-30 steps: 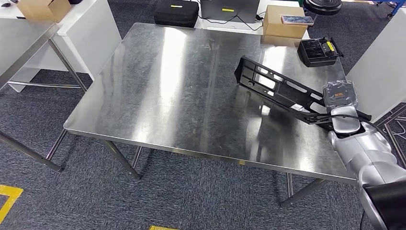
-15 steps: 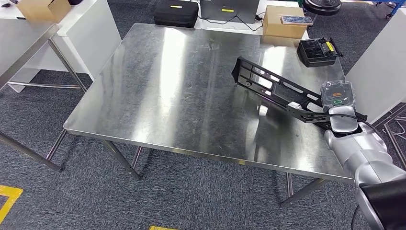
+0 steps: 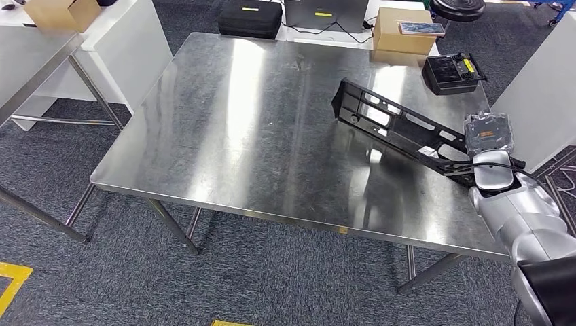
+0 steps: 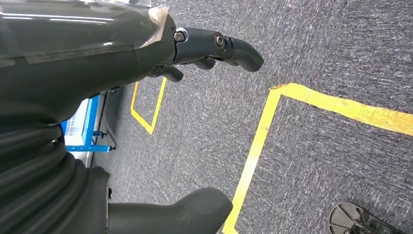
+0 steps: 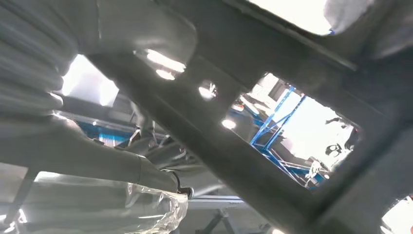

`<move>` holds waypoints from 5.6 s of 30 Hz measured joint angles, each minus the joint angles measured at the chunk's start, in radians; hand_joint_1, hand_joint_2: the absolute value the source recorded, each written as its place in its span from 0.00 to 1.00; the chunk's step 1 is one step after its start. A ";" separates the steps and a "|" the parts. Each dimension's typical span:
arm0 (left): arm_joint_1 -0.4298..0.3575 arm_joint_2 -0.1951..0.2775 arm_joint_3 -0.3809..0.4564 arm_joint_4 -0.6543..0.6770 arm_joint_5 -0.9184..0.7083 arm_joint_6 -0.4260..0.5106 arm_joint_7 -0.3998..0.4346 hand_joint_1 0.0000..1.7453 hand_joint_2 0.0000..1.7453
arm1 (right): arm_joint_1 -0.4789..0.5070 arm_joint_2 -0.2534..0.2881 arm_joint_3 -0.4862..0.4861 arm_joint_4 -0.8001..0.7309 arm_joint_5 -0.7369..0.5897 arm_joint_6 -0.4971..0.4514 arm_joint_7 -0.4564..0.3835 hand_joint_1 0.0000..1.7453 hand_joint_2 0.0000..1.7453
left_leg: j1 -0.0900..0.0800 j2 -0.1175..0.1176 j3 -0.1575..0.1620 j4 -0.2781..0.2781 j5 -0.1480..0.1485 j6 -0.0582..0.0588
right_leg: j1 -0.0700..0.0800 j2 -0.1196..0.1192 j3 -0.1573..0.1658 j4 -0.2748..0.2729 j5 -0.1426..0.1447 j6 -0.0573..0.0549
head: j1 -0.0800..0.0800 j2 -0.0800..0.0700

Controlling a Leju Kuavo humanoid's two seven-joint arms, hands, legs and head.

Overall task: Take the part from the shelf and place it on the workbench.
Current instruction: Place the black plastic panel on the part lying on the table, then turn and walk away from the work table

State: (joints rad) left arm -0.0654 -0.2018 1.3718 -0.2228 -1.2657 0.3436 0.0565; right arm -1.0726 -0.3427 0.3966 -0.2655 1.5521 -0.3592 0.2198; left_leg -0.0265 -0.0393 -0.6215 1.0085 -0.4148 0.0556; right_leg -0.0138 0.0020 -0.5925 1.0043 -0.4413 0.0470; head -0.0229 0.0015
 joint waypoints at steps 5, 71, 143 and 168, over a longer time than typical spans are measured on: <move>0.000 0.000 0.001 0.000 0.003 -0.008 -0.005 0.00 0.75 | -0.015 -0.011 0.042 0.000 -0.007 0.050 0.014 0.00 1.00 | 0.000 0.000 0.000 0.000 0.000 0.000 | 0.000 0.000 0.000 0.000 0.000 0.000 | 0.000 0.000; -0.002 0.003 -0.050 0.000 -0.149 -0.159 0.046 0.00 0.00 | 0.129 -0.162 -0.513 -0.018 -0.346 -0.116 -0.165 0.00 1.00 | -0.003 0.000 0.000 0.001 -0.002 0.004 | -0.002 -0.001 0.001 -0.001 0.000 0.000 | 0.000 0.000; -0.041 -0.047 -0.106 0.016 -0.091 -0.213 -0.060 0.00 0.00 | 1.008 0.223 -1.666 -0.114 -0.569 -0.080 -0.368 0.00 1.00 | 0.000 -0.003 0.009 0.001 -0.013 0.008 | -0.004 -0.002 0.007 -0.001 -0.011 0.004 | 0.000 0.000; -0.042 -0.004 -0.092 0.016 -0.067 -0.156 -0.055 0.00 0.00 | 0.964 0.530 -1.670 0.006 -0.566 0.059 -0.595 0.00 1.00 | -0.001 -0.003 0.009 0.000 -0.014 0.007 | -0.005 -0.002 0.007 -0.001 -0.012 0.003 | 0.000 0.000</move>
State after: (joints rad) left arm -0.1073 -0.2055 1.2802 -0.2071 -1.3332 0.1873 0.0012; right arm -0.1081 0.1877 -1.2737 -0.2593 0.9858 -0.3000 -0.3756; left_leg -0.0272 -0.0419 -0.6124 1.0089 -0.4283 0.0623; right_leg -0.0183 -0.0001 -0.5855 1.0032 -0.4536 0.0500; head -0.0226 0.0015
